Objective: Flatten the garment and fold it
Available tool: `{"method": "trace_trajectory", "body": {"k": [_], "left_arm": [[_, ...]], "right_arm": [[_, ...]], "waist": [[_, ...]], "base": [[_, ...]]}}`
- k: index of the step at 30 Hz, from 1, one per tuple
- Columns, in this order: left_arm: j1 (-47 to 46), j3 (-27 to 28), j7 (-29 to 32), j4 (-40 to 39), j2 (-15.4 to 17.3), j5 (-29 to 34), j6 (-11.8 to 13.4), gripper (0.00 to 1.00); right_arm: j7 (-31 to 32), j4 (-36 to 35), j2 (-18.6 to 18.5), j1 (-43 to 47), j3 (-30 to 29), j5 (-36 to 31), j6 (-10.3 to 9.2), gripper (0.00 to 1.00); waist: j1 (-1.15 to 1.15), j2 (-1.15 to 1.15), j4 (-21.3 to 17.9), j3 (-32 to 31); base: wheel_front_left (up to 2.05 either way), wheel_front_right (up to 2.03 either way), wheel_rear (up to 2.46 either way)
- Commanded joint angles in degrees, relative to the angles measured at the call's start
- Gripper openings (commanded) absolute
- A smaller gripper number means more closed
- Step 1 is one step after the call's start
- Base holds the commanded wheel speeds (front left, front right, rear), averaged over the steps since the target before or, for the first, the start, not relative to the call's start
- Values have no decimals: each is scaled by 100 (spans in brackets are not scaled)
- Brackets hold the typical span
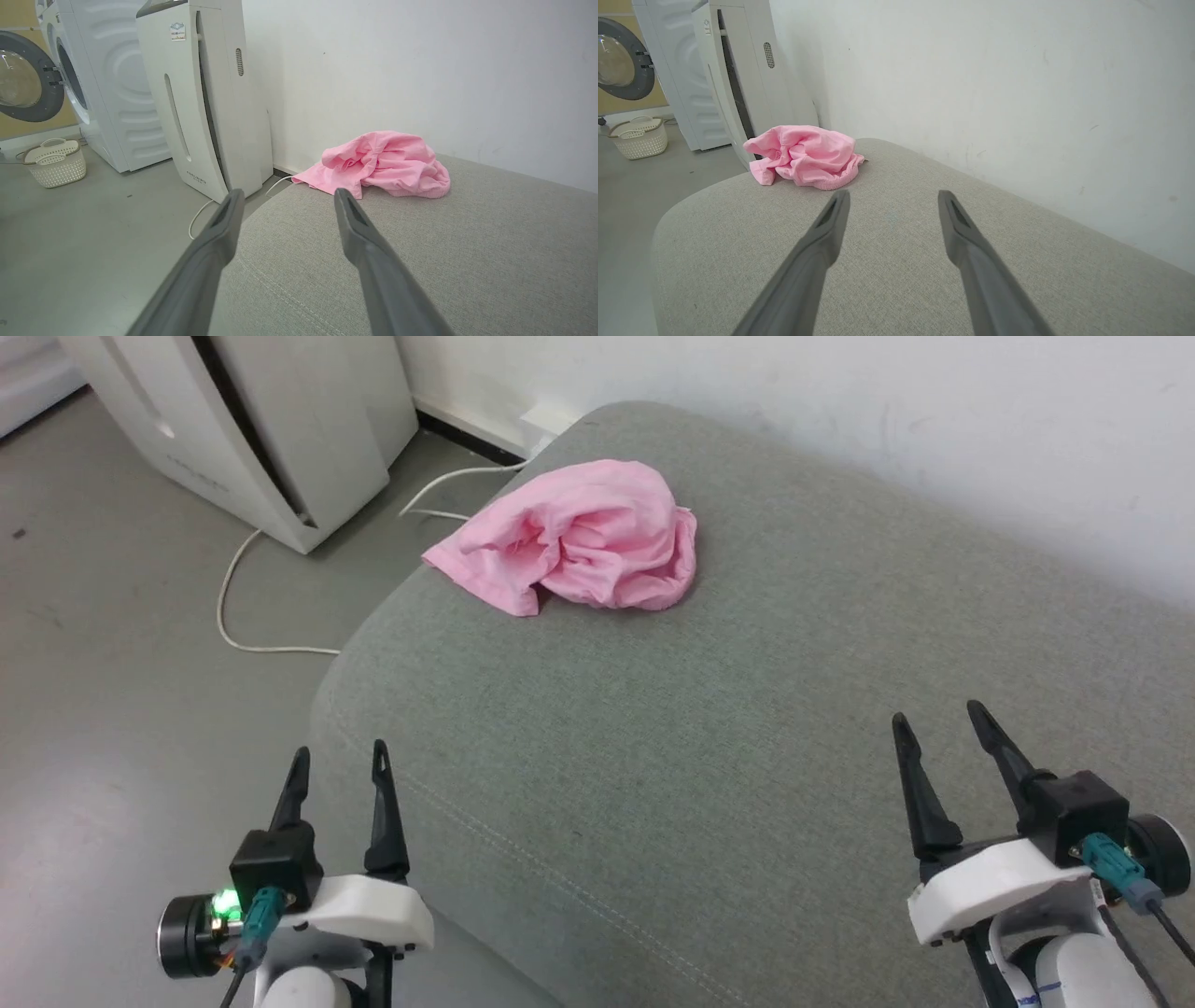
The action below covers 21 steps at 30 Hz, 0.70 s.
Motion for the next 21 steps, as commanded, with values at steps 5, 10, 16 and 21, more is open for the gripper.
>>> {"method": "trace_trajectory", "body": {"k": [5, 10, 16, 21], "left_arm": [[-270, 101, -113, 89, 21, -276, -8, 100], [-960, 216, -41, 245, 113, -600, -269, 100], [-2383, 371, 483, 700, 473, -1017, -731, 100], [-3561, 630, 1285, 1202, 948, -1315, -878, 100]], "right_arm": [[-23, -20, 16, -211, 33, -12, -11, 100], [86, -169, 16, -465, 153, -167, -11, 100], [211, -312, 16, -751, 296, -383, -11, 100], [205, -396, 16, -1064, 423, -457, -11, 100]], "waist": [[0, 0, 18, 231], [0, 0, -373, 770], [0, 0, -1030, 1612], [0, 0, -1675, 2303]], "base": [[0, 0, 0], [0, 0, 0], [0, 0, 0], [0, 0, 0]]}}
